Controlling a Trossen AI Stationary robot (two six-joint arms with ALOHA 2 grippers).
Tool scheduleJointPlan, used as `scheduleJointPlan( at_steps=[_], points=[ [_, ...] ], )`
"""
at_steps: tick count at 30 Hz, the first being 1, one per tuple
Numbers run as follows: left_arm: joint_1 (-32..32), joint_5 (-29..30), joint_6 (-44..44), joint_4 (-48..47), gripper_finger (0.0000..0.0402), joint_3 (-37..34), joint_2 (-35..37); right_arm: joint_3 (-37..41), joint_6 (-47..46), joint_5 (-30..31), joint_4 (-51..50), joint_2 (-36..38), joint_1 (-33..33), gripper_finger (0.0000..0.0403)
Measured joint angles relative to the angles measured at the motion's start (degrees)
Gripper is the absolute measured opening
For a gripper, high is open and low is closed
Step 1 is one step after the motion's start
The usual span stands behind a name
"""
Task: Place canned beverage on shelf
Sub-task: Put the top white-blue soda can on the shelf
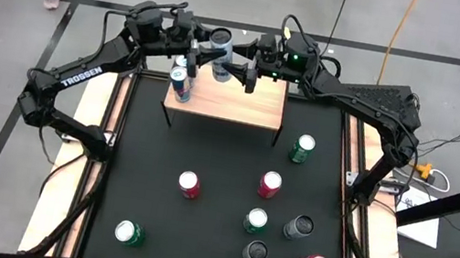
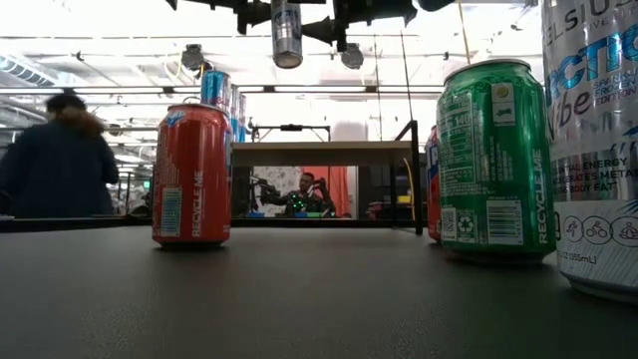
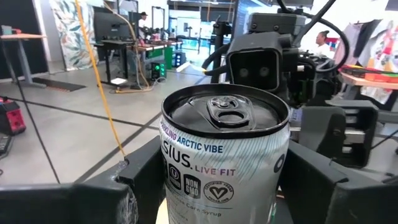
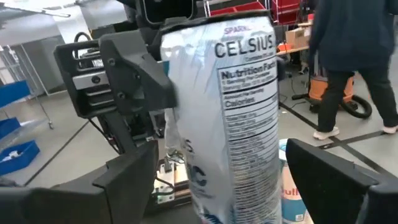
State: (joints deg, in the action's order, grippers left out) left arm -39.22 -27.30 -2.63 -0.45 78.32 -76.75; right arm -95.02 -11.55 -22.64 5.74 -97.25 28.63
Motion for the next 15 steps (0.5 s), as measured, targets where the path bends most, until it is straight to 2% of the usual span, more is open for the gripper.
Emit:
scheduleJointPlan(
  at_steps=[9,15],
  points=[
    [0.3,-1.1,-1.1,0.0,0.0253,0.0,0.0,0.0,2.1,0.9,-0.2,-0.4,0.1,0.0332],
    [0.4,-1.1,-1.2,0.0,0.0253,0.0,0.0,0.0,1.9,-1.5,0.1,-0.7,0.1,0.0332]
  ],
)
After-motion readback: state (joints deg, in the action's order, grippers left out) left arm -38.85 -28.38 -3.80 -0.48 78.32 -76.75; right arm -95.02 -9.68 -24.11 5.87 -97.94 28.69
